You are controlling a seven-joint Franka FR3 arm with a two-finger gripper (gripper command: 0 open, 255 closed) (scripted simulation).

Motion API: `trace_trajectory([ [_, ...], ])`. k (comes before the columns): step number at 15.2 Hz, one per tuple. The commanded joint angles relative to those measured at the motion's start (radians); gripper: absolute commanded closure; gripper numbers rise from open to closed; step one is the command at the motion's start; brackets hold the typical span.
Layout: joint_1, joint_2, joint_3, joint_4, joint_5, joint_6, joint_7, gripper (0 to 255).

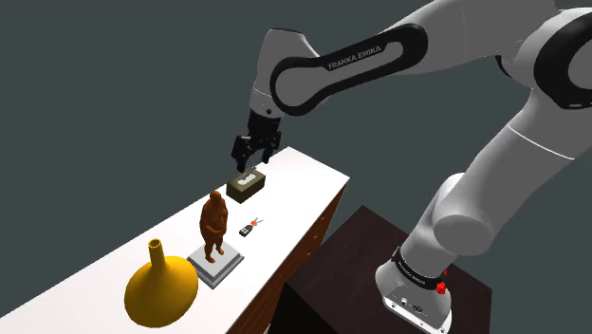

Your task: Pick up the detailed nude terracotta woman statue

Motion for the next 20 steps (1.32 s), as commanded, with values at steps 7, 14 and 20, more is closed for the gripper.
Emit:
trace_trajectory([
  [7, 0.048, 0.299, 0.038, 0.174, -0.098, 0.142, 0.146, 0],
  [14, 0.068, 0.390, 0.029, 0.193, -0.133, 0.215, 0.176, 0],
  [20, 0.072, 0.415, 0.024, 0.187, -0.142, 0.245, 0.180, 255],
])
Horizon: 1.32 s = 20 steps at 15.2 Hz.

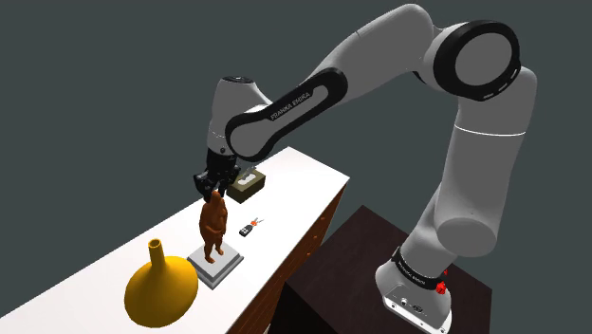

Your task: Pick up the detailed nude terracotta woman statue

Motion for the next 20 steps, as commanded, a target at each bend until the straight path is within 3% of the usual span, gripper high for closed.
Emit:
trace_trajectory([
  [1, 0.000, 0.001, 0.000, 0.000, 0.000, 0.002, 0.000, 255],
  [8, 0.001, 0.000, 0.000, -0.001, 0.000, 0.002, 0.001, 255],
  [20, -0.014, -0.103, 0.015, 0.042, 0.038, -0.140, -0.015, 255],
])
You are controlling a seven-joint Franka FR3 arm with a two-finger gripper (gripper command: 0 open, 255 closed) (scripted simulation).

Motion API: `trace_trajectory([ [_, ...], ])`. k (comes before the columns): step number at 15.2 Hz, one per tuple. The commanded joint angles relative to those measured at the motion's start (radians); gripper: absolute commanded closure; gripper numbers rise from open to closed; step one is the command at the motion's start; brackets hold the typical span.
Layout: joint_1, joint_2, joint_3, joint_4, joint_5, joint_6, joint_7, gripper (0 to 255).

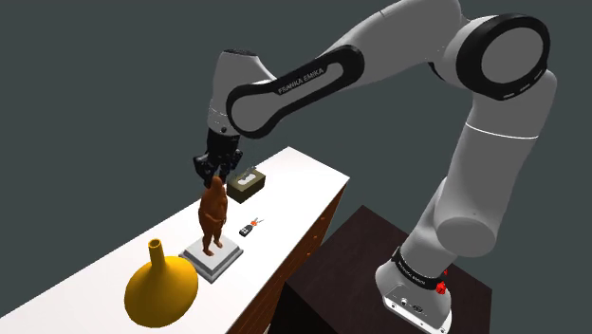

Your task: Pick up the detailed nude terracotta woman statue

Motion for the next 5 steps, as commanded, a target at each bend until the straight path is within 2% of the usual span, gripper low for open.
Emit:
trace_trajectory([
  [1, -0.001, -0.016, 0.002, 0.015, 0.005, -0.029, -0.001, 255],
  [5, -0.003, -0.031, 0.003, 0.027, 0.011, -0.055, -0.003, 255],
])
